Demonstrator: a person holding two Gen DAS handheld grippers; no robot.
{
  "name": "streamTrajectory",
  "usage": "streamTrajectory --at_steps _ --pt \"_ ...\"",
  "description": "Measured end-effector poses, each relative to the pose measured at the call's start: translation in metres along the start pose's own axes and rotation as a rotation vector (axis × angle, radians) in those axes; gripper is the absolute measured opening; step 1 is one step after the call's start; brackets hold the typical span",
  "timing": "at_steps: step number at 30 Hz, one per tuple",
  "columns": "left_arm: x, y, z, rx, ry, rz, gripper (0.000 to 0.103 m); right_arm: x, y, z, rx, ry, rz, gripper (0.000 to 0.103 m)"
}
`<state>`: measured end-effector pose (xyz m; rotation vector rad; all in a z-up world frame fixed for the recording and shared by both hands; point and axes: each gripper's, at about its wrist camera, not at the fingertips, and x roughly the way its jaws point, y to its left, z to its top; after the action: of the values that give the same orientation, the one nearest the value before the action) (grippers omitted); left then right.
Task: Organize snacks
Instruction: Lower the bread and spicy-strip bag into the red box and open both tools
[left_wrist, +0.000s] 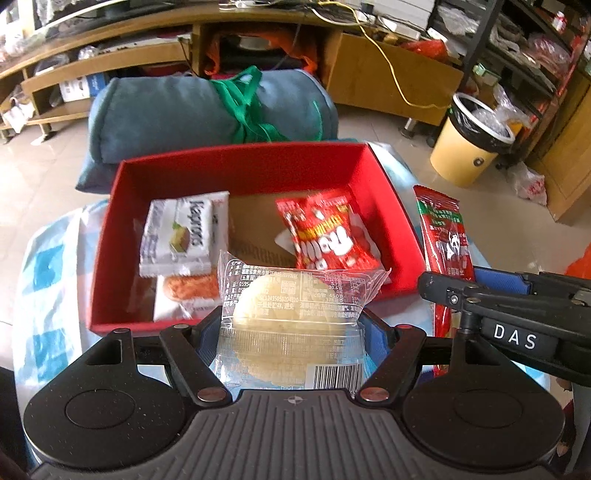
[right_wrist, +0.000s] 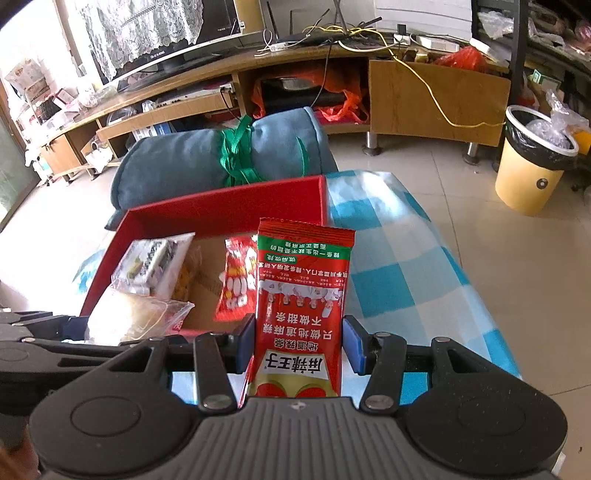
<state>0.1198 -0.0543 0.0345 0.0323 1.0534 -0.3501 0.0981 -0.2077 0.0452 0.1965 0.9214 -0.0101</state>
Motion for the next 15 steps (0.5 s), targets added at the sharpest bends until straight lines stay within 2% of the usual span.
streamTrajectory --at_steps 15 --pt "0.022 0.018 0.035 -0.029 -0.028 0.077 0.079 0.041 0.010 0.040 0.005 0.002 0.013 0.045"
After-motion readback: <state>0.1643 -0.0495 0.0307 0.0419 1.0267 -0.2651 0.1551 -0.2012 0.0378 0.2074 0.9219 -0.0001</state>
